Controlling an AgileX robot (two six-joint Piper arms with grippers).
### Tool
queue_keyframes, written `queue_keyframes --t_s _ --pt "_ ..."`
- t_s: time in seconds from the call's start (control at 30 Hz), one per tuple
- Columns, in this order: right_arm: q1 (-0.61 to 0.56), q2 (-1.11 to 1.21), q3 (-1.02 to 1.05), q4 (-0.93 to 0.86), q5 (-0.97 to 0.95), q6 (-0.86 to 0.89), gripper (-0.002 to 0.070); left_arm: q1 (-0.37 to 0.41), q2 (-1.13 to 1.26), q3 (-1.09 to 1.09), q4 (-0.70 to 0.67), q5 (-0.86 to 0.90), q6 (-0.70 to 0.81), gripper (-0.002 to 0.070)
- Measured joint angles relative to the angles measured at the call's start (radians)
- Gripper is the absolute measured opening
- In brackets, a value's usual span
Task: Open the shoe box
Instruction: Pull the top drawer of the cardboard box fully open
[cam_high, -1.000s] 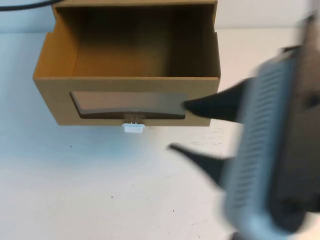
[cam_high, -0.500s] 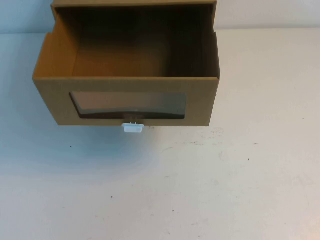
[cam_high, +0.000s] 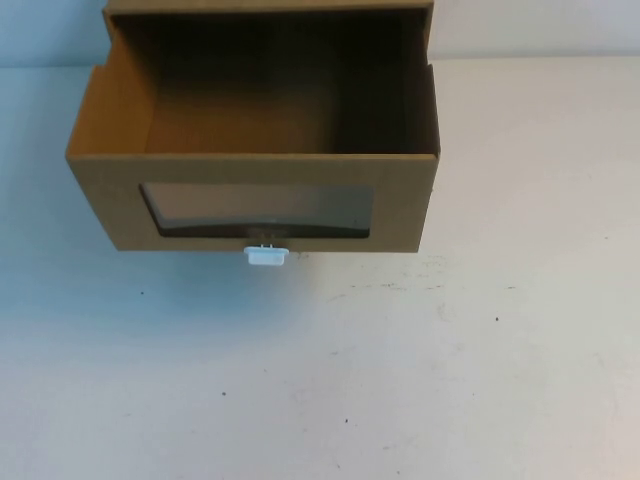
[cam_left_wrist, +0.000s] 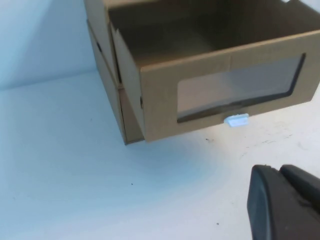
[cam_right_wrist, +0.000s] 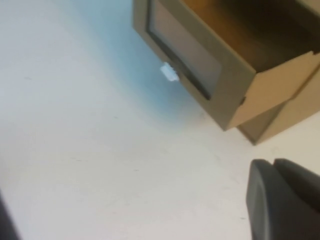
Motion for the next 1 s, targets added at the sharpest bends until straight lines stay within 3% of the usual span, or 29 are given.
queue_keyframes --t_s 0.23,0.37,0.5,0.73,1.0 --pt "0.0 -0.22 0.027 0.075 0.02 0.015 -0.0013 0.0 -0.072 0.238 0.0 -0.26 -0.043 -0.0002" --pt "0.0 -0.319 0.152 0.009 0.003 0.119 -0.0013 0.0 -0.072 0.363 0.0 -0.413 -0.044 -0.0002" --pt "0.0 -0.337 0.282 -0.067 -0.134 0.156 -0.0013 0.0 -0.072 0.483 0.0 -0.507 -0.046 -0.0002" --pt "0.0 -0.325 0.41 -0.284 -0.196 0.165 -0.0013 0.0 -0.072 0.562 0.0 -0.533 -0.048 -0.0002" --pt "0.0 -0.324 0.431 -0.229 -0.196 0.167 -0.0014 0.0 -0.072 0.562 0.0 -0.539 -0.048 -0.0002"
